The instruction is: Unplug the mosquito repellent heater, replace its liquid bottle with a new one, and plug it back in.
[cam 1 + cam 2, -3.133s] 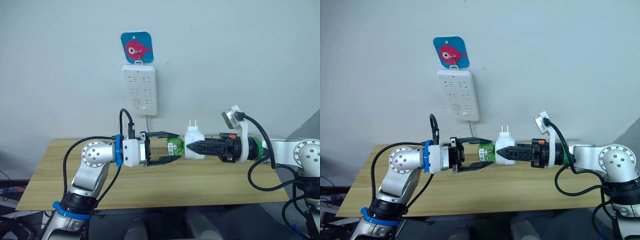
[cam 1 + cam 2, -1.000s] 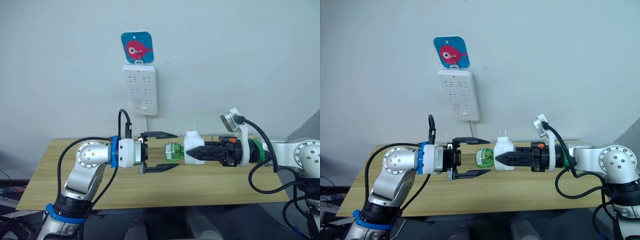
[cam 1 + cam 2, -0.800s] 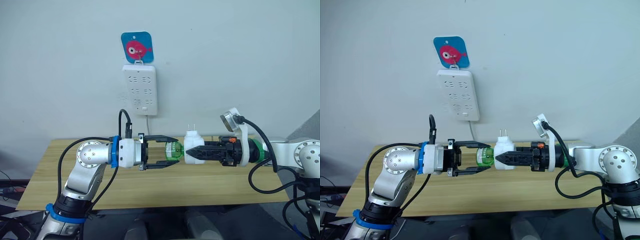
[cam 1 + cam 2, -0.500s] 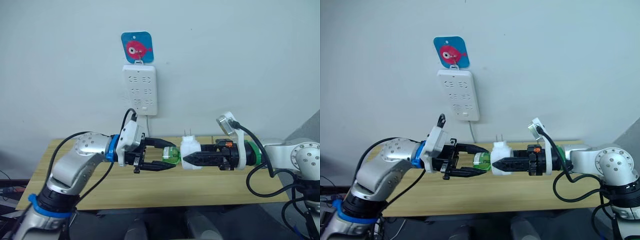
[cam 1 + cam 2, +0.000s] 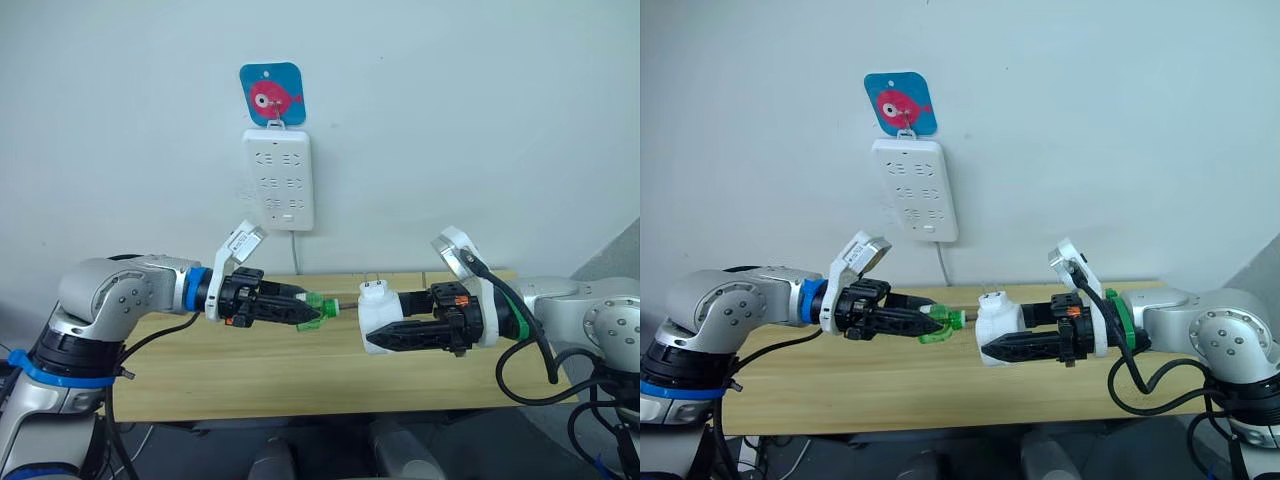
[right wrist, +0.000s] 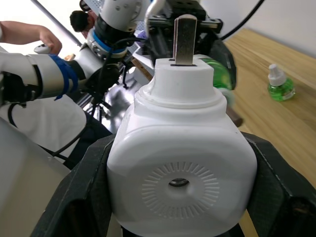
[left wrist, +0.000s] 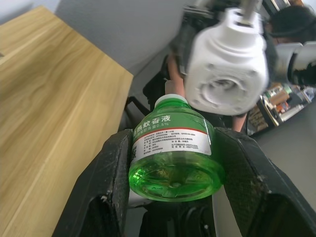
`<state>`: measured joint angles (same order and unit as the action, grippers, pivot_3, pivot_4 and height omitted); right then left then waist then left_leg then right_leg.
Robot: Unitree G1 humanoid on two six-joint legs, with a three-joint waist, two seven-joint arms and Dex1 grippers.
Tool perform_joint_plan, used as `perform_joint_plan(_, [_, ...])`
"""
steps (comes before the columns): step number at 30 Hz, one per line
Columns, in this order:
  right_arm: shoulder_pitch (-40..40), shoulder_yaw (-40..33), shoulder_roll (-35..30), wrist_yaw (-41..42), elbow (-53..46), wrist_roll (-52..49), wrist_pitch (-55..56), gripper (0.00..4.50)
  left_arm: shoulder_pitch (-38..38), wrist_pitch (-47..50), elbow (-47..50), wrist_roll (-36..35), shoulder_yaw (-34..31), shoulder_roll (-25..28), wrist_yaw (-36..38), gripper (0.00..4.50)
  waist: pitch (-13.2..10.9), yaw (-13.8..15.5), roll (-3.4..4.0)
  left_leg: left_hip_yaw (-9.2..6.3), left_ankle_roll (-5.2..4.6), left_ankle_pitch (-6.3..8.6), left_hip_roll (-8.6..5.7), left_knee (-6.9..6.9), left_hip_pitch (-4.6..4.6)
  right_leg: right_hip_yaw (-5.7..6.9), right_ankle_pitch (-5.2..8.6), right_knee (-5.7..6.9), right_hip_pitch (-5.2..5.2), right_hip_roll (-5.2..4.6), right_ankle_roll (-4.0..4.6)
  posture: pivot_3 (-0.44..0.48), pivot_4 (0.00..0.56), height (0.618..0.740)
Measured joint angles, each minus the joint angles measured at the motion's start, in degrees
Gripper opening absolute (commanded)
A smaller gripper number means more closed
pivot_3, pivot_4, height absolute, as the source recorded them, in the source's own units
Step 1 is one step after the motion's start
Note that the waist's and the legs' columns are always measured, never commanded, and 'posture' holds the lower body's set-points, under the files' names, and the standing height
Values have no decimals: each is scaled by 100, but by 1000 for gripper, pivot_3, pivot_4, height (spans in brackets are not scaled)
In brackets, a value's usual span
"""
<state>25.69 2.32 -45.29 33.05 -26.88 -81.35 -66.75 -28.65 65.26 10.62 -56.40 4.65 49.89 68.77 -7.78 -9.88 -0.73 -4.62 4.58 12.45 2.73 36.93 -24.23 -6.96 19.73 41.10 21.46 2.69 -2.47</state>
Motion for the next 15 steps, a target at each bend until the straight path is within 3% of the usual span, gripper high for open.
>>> perform_joint_plan(6, [-429,172,-732,-94,371,1758,293,3042,821,-1367,146,986,-70,68,15,2218,-1,46,-1,8,0,0,-3,2,3,-8,0,-4,-1,-5,0,-154,100,704])
perform_joint_plan(10, [-692,1167,-1031,-381,1289,3882,910,3042,1370,-2478,487,1657,-37,-290,-139,2218,-8,81,-7,20,0,0,-8,2,2,-18,0,-9,2,-14,0,-139,112,704])
perform_joint_plan(15, [-606,2269,-1179,25,2352,5912,2146,3042,1699,-3472,797,2293,85,-646,-296,2218,-26,104,10,34,0,1,-6,-1,14,-30,0,-6,-2,-14,-1,-129,120,704])
